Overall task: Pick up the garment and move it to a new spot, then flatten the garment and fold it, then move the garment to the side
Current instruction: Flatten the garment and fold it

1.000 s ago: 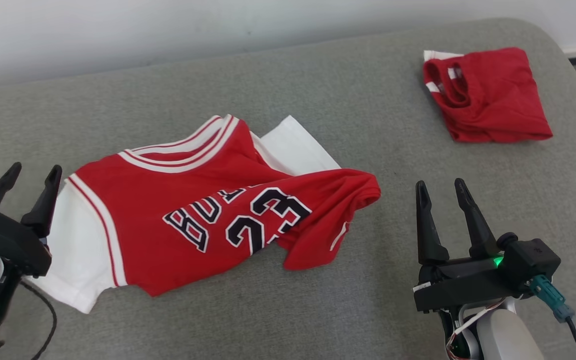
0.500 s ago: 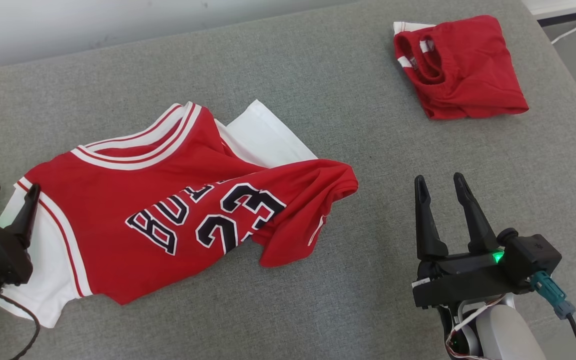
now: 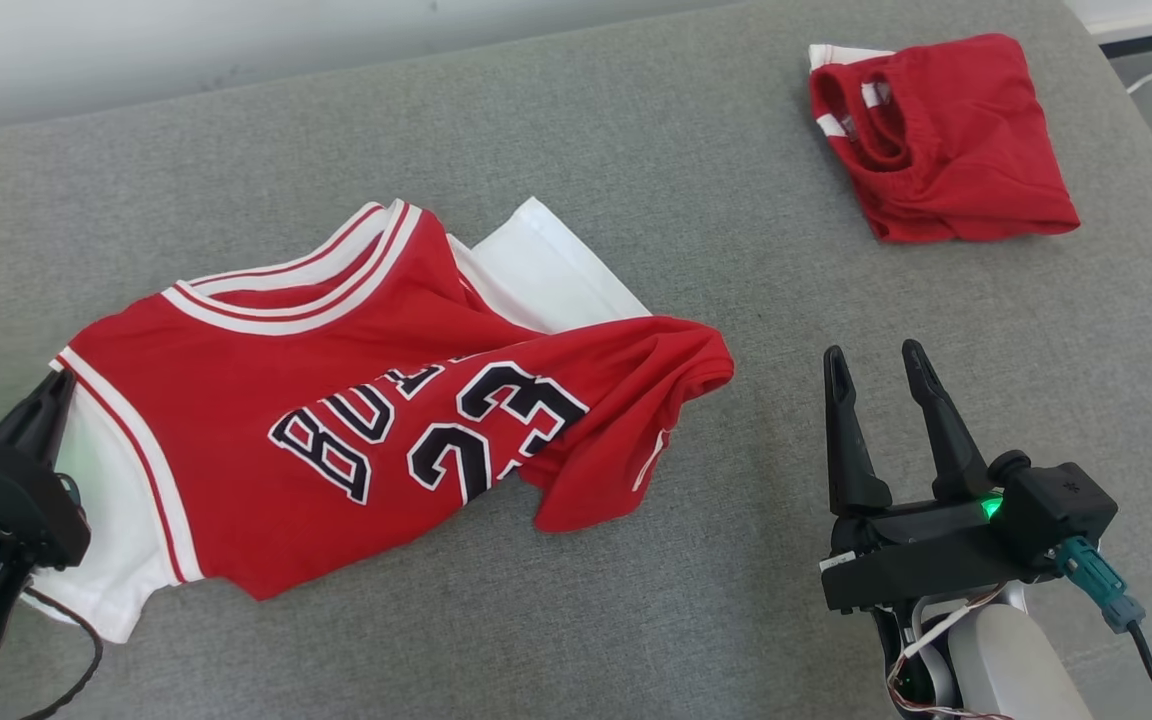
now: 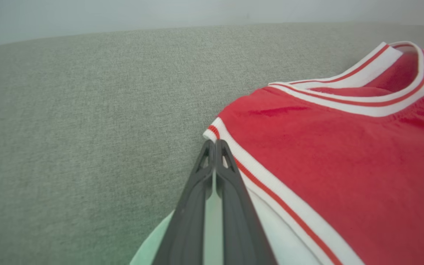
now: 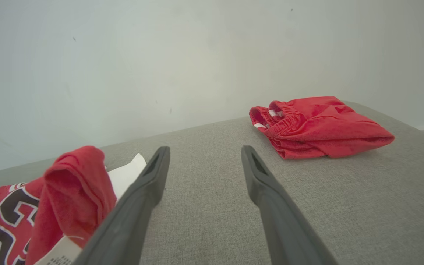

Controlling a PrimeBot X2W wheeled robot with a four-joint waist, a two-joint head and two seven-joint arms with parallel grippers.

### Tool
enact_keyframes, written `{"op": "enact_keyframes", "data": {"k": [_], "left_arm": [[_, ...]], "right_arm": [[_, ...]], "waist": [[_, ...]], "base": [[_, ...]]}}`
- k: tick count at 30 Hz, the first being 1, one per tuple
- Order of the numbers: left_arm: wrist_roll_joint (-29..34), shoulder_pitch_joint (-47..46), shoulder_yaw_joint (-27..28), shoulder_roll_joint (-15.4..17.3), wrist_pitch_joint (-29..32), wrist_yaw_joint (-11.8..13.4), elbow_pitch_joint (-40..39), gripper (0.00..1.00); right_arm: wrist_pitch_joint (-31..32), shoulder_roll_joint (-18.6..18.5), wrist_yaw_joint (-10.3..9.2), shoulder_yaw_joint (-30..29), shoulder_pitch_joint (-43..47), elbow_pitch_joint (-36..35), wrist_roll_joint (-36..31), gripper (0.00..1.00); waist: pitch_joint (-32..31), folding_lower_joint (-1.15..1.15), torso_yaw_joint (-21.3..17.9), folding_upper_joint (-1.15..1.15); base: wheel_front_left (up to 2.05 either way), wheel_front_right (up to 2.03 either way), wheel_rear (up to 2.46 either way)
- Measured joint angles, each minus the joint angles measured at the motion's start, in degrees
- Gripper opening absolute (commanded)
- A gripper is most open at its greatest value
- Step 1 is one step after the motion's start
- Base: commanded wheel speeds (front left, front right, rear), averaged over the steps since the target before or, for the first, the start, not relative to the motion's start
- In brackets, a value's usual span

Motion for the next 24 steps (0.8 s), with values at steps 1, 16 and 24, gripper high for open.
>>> {"op": "enact_keyframes", "data": {"k": [1, 16, 24], "left_arm": [[-0.44, -0.09, -0.27, 0.08, -0.08, 0.0, 0.09, 0.0], [-1.14, 3.47, -2.22, 0.2, -5.46, 1.4, -3.81, 0.0], [-2.81, 13.38, -0.8, 2.42, -5.98, 6.46, -16.8, 0.0]], "right_arm": [[0.0, 0.0, 0.0, 0.0, -0.02, 0.02, -0.01, 1.0], [0.0, 0.01, 0.0, -0.76, 1.26, 1.08, 0.07, 1.0], [0.0, 0.01, 0.0, -2.43, 3.39, 1.44, 0.2, 1.0]], "waist": [[-0.11, 0.0, 0.16, 0.0], [-4.11, 0.0, 3.81, -0.01], [-6.86, -0.01, 7.79, -0.01]], "base": [[0.0, 0.0, 0.0], [0.0, 0.0, 0.0], [0.0, 0.0, 0.0]]}}
